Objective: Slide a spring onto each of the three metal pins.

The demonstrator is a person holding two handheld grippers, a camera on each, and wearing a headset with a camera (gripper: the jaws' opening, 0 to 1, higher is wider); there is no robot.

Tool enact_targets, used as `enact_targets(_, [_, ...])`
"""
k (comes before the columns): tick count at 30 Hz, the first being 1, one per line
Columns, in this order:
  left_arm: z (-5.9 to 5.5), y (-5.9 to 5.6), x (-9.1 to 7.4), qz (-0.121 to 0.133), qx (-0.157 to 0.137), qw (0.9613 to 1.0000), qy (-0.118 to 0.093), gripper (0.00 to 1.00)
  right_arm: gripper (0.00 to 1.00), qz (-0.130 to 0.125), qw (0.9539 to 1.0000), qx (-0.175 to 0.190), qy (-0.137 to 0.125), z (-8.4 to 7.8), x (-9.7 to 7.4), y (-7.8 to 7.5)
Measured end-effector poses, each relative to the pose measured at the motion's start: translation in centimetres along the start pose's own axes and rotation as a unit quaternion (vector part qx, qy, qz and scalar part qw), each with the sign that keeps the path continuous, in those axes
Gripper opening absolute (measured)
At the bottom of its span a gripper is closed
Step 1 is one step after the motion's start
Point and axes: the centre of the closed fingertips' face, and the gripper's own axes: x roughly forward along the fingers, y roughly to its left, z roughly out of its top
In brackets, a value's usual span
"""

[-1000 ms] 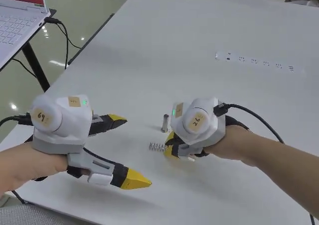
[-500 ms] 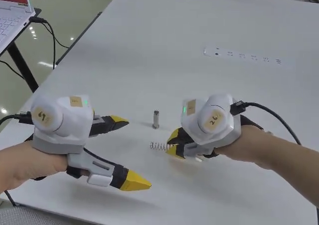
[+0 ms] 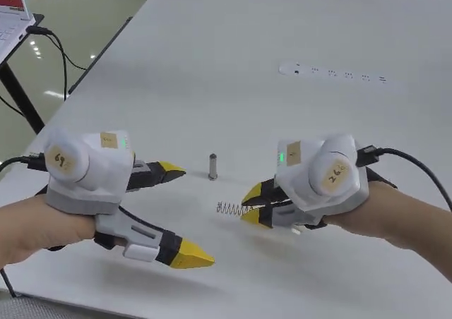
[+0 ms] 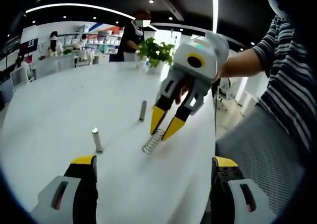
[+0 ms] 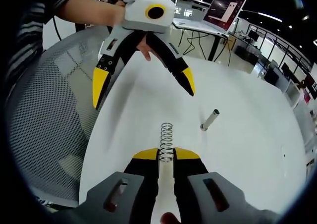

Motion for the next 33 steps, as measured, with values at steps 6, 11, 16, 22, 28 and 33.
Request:
enact_targets(6, [0.4, -0.5, 1.0, -0.015, 0.006, 0.9999, 0.001, 0.91, 0.07, -0.004, 0.9999, 0.008, -0.009, -0.2, -0.7, 0.8])
enact_targets(11, [0.4, -1.1, 1.6, -0.036, 0.011, 0.9993, 0.006, 0.83, 0.07, -0.001, 0.9999, 0.004, -0.013, -0.5, -1.3, 1.3])
enact_targets(16, [0.6, -1.4, 2.1, -0.050, 0.013, 0.9987, 0.002, 0.72, 0.07, 0.002, 0.9997, 0.000, -0.025, -0.3, -1.7, 1.7])
enact_targets(22, [1.1, -1.6, 3.0, -0.061, 0.018, 0.9980, -0.007, 0.58, 0.07, -0.001, 0.9993, 0.000, -0.037, 0.2, -2.2, 1.8])
enact_targets(28, [2.1, -2.1, 3.5, -0.076, 0.022, 0.9965, -0.026, 0.39, 0.07, -0.003, 0.9991, 0.002, -0.042, 0.1, -2.8, 1.9])
enact_targets(33, [2.4, -2.3, 3.6, -0.084, 0.029, 0.9956, -0.032, 0.27, 0.07, -0.001, 0.9990, -0.002, -0.045, 0.1, -3.2, 2.1])
